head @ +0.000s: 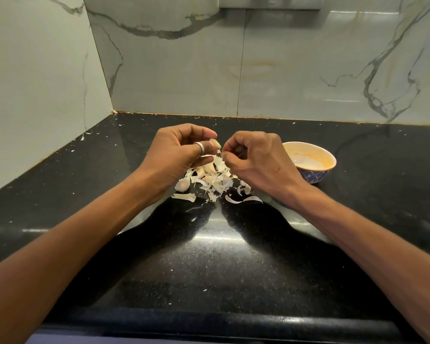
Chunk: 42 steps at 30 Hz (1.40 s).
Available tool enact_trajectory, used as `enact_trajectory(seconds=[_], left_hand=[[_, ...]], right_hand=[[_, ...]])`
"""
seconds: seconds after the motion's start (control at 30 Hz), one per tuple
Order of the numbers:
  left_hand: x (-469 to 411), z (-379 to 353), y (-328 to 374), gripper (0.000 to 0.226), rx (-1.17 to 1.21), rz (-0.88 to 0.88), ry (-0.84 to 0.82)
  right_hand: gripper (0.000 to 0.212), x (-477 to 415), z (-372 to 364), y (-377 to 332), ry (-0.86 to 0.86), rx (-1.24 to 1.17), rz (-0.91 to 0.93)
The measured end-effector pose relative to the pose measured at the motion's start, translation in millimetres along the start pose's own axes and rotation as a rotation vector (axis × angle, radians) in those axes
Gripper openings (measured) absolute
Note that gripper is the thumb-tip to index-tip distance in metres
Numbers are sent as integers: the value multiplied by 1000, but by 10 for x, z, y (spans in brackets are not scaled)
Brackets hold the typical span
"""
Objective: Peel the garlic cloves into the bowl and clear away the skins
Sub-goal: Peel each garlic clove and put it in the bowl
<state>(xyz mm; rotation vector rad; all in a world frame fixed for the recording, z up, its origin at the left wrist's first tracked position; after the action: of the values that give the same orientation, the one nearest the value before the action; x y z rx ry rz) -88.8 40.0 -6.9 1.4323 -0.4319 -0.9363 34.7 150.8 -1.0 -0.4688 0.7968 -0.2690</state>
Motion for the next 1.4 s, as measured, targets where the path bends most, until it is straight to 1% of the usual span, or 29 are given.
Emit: enact_trajectory(seconds=[0.07, 0.1, 0.2, 0.33, 0.47, 0.57, 0.7, 0.87, 0.97, 1.1, 1.27, 1.4], left_hand=[[3, -6, -2, 21, -16, -13, -2], [3, -4, 0, 21, -26, -21, -5], [1, 10, 11, 21, -79, -69, -9], [-6, 30, 24, 22, -149, -130, 18], [-3, 19, 35, 22, -225, -170, 21], [-3, 25, 36, 17, -288, -216, 48], [13, 28, 56, 13, -375, -292, 94], [71, 2, 119, 9, -546, -461, 137], [106, -28, 155, 10, -640, -571, 139], [129, -58, 178, 11, -769, -685, 161], [116, -52, 154, 14, -809, -690, 184], [97, -42, 155, 11, -729, -640, 198]], right_hand=[[19, -8, 25, 0, -12, -79, -20], [22, -11, 24, 4, -33, -152, -59], [14, -10, -10, 4, -87, -415, -190], [15, -14, -20, 20, -87, -612, -252], [15, -25, -8, 35, -84, -611, -233], [16, -38, -9, 65, -60, -591, -228], [10, -49, -21, 71, -73, -537, -181], [14, -46, -43, 92, -61, -502, -174], [15, -44, -33, 103, -38, -553, -214], [15, -33, -9, 90, -13, -706, -285], [17, -4, -59, 65, -25, -793, -335], [19, -8, -92, 81, -45, -882, -381]])
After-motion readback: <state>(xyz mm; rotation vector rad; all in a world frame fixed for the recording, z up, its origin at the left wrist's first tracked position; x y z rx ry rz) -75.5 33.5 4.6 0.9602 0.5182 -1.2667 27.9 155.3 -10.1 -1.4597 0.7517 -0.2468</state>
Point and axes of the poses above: each hand's wrist, its own x-axis away from the middle knuckle, its own z-axis out of the back of the hand, y = z × x, the point moved 5 cm from there along -x, towards the middle knuckle, and after that the axes turned 5 degrees about -x, right-handed, at the moved point
